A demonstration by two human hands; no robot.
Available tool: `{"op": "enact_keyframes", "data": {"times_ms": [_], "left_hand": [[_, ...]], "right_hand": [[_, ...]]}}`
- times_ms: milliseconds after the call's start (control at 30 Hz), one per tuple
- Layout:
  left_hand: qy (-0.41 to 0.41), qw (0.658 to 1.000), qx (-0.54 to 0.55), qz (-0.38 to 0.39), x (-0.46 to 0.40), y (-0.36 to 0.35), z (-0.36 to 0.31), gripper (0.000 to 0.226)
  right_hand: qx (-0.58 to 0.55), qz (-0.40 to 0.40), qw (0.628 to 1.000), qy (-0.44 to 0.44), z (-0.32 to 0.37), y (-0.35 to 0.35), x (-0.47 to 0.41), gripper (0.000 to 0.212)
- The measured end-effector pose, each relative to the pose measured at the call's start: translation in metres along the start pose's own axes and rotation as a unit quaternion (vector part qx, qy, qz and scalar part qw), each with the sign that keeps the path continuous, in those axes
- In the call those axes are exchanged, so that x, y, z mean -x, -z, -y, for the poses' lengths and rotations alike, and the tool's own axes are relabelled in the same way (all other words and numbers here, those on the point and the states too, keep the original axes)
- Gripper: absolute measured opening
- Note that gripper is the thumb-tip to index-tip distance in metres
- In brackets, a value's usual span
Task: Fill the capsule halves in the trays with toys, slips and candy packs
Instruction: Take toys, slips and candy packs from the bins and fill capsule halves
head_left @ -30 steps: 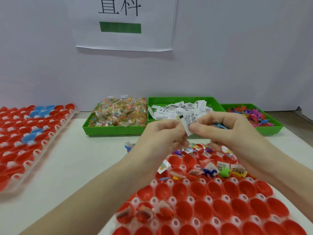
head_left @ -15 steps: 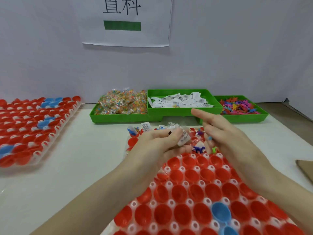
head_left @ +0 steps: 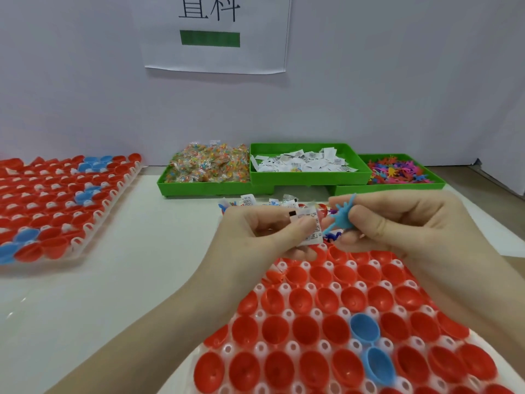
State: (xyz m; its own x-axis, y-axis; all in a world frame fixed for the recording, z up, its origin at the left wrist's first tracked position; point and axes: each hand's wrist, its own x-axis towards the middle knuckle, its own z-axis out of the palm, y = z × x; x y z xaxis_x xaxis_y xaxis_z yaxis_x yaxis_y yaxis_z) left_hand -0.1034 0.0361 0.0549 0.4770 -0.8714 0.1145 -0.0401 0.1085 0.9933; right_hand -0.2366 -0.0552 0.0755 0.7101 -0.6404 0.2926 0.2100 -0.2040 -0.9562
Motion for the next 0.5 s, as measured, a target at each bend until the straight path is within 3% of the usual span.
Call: {"op": "enact_keyframes", "data": {"times_ms": [233,500], "left_hand": [[-0.014,0.999,0.036,-0.02,0.007,0.003,-0.009,0.024],[0.004,0.997,0.057,0.052,0.007,0.009,-0.012,0.025]], "right_hand": [[0.003,-0.006,1.0,-0.005,0.006,0.001,0.0,0.025],[0.118,0.025,0.991,0.056,0.013,-0.01,-0.002,0.015]]}}
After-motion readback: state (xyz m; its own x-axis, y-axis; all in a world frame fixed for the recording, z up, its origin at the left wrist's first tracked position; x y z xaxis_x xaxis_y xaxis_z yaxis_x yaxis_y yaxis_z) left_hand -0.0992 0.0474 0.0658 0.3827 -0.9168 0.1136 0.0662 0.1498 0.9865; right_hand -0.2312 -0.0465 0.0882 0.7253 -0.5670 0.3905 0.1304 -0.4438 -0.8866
